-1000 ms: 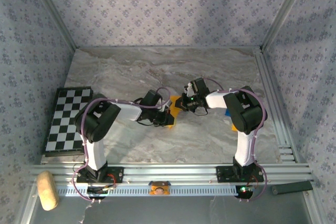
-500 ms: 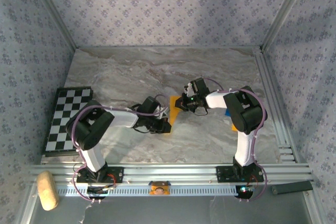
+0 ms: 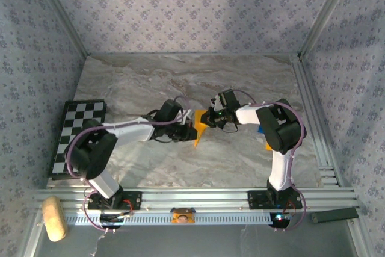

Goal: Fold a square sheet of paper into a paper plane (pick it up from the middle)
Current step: Fold the wing for the fifth time at the center of the table.

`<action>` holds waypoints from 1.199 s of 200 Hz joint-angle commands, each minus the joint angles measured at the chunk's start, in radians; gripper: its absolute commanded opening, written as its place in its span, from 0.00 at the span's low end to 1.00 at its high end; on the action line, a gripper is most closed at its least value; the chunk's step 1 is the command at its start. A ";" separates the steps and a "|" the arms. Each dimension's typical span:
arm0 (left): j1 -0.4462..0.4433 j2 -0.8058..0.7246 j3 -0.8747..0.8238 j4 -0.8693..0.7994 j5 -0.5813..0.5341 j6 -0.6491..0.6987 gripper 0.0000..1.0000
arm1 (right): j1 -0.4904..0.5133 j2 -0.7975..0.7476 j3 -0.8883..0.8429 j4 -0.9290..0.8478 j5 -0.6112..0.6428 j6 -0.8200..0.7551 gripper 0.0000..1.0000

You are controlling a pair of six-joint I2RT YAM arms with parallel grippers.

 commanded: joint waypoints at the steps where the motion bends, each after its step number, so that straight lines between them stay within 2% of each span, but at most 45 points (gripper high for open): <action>1: 0.024 0.082 0.073 0.005 0.005 0.006 0.00 | -0.002 0.055 -0.028 -0.113 0.150 0.002 0.02; 27: 0.023 0.161 0.128 0.018 0.027 0.011 0.00 | -0.002 0.060 -0.034 -0.097 0.144 0.006 0.02; 98: 0.021 0.252 0.170 0.036 0.023 0.022 0.00 | -0.006 0.053 -0.040 -0.100 0.144 0.004 0.02; 129: 0.015 0.282 0.172 -0.018 -0.022 0.057 0.00 | -0.002 0.054 -0.041 -0.097 0.145 0.008 0.02; 174: -0.017 0.296 0.109 -0.146 -0.123 0.141 0.00 | -0.010 0.042 -0.032 -0.096 0.130 0.011 0.02; 240: -0.007 0.261 -0.031 -0.105 -0.061 0.198 0.00 | -0.070 -0.098 0.031 -0.178 0.118 -0.065 0.06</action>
